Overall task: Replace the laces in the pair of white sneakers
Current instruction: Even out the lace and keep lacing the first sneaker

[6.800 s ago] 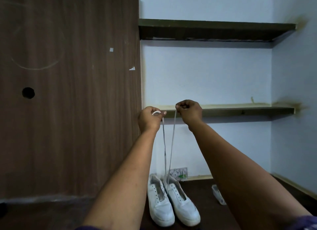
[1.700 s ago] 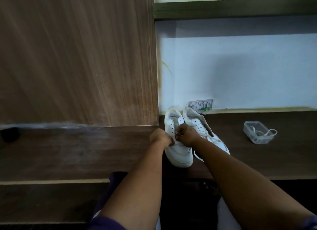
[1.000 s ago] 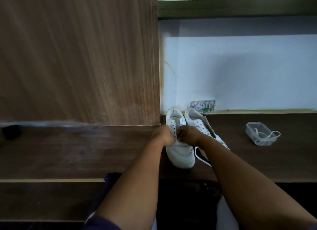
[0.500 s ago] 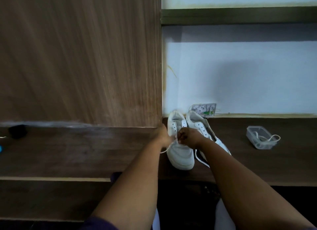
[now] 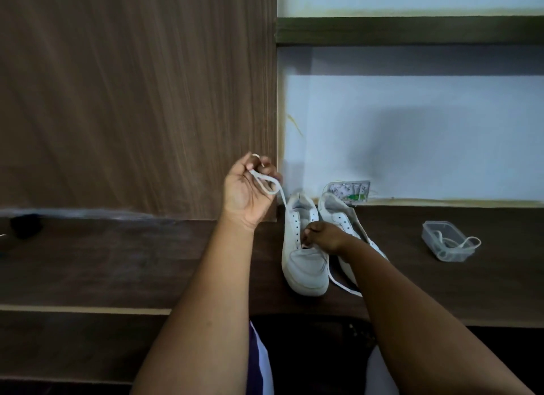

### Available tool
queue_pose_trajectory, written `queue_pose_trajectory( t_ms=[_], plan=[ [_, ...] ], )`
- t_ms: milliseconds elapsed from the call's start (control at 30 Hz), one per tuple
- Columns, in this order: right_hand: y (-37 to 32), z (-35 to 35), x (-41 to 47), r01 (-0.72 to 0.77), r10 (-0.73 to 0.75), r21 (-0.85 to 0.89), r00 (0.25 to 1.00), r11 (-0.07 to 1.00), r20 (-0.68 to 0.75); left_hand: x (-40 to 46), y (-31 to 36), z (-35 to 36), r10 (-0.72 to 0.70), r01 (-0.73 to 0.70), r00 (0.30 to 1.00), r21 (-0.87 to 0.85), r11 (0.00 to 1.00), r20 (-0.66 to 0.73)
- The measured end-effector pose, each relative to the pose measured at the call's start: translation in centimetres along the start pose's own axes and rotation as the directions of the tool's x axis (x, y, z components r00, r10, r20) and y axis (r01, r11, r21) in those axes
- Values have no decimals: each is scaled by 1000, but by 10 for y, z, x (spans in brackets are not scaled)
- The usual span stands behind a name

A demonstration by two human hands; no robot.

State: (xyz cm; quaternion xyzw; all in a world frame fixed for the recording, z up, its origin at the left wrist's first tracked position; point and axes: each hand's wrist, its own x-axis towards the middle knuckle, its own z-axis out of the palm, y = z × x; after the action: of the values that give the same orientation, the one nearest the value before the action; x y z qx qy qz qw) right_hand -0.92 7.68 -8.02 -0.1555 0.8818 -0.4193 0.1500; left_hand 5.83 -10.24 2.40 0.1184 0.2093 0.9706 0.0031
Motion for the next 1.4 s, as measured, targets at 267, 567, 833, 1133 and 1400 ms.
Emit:
queue_pose_trajectory(
  t_ms=[267,567,833,1133,1400],
  plan=[
    [2,2,-3,24,-26,119,1000,993,18,-20,25,19,69,-70,998,133,989,14],
    [4,-15,3,-11,106,353,962,936,-253,-20,-4,21,232,526,849,719,-454,-475],
    [7,-10,-3,-79,-9,-248,942,965,-335,-8,-7,2,410,540,829,734,-411,-381],
    [11,-8,5,-83,49,-77,930,994,-365,0,-58,-9,137,199,976,949,-244,-170],
    [8,5,-3,-146,43,-220,910,965,-413,9,-89,-50,46,342,915,711,-615,-400]
  ],
)
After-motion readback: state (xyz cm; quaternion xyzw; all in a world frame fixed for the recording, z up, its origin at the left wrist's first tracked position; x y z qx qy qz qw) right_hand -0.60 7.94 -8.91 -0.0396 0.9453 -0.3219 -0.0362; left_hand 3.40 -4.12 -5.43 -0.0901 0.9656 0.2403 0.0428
